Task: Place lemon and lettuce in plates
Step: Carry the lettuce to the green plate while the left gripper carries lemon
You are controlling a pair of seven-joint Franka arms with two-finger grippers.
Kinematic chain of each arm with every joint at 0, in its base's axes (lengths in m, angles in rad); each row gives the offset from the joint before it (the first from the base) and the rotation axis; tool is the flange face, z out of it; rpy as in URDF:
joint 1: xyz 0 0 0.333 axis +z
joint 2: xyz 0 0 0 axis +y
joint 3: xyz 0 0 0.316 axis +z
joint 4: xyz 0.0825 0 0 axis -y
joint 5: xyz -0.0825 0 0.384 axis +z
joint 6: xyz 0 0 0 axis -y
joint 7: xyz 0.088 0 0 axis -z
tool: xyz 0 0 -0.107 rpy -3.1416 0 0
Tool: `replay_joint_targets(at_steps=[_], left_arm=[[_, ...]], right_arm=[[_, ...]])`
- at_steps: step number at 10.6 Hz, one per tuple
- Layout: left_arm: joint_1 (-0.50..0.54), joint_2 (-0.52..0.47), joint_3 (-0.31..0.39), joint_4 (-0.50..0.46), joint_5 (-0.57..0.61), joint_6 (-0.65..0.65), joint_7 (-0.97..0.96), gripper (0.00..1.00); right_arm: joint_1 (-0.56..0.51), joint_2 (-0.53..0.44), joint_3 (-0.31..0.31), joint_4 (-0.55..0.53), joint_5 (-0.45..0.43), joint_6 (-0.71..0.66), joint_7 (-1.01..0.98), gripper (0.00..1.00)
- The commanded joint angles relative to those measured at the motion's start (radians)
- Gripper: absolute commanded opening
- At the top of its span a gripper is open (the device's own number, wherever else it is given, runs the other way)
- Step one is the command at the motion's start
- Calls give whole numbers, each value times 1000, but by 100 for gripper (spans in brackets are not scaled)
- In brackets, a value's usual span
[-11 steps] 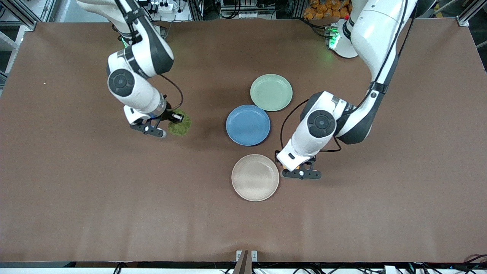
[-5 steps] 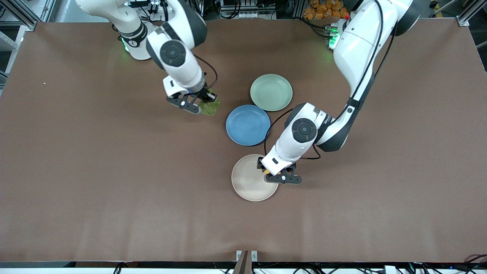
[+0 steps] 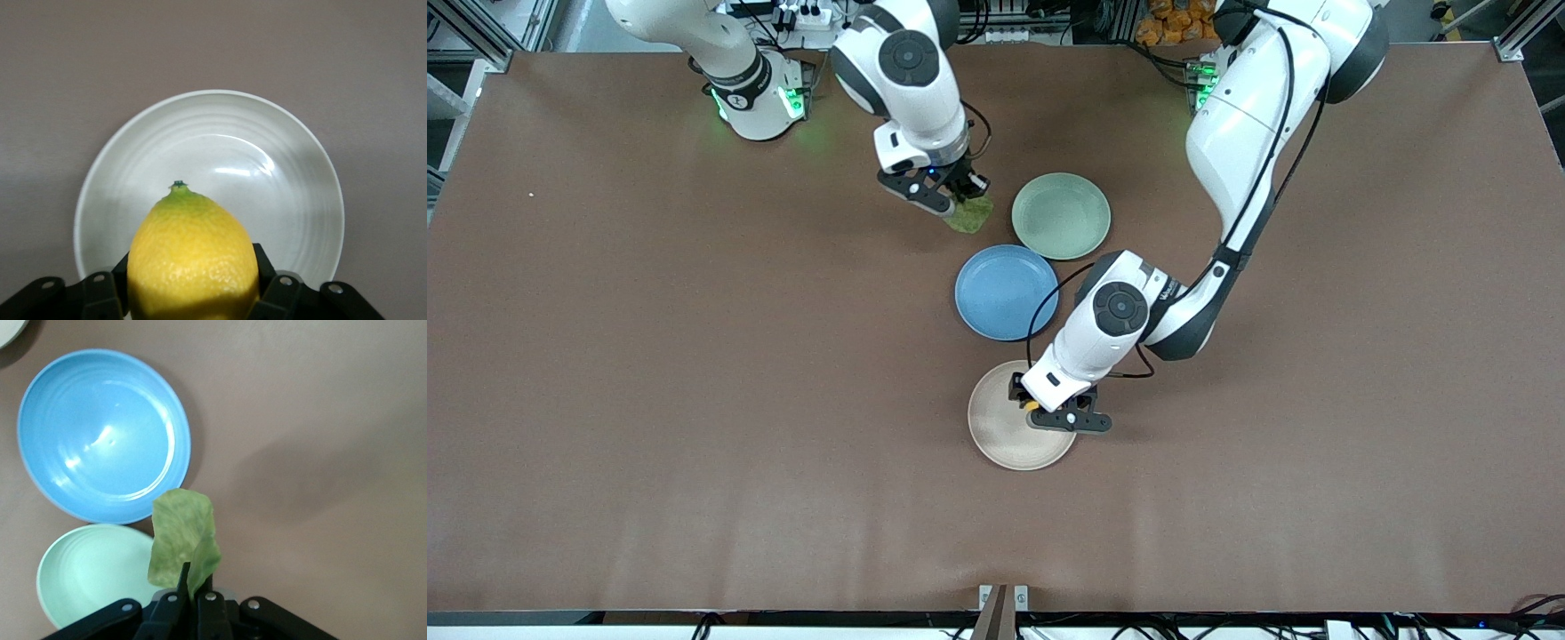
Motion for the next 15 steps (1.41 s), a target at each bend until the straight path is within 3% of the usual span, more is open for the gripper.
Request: replay_joint_targets(at_steps=[1, 9, 10, 12, 15], left_arm=[[-35, 50, 12, 58, -25, 28, -12, 35], [-37, 88, 20, 58, -24, 74, -5, 39], [-37, 92, 20, 58, -24, 80, -3, 50], [-37, 95, 21, 58, -24, 90, -5, 93], [-37, 90, 21, 58, -24, 90, -15, 100]], right_arm=[[69, 127, -6, 127, 12, 7, 119, 0], [232, 350, -16, 266, -28, 157, 333, 0], [236, 376, -16, 286, -54, 171, 359, 0], [261, 414, -16, 283, -88, 173, 390, 0], [292, 486, -19, 277, -144, 210, 442, 0]])
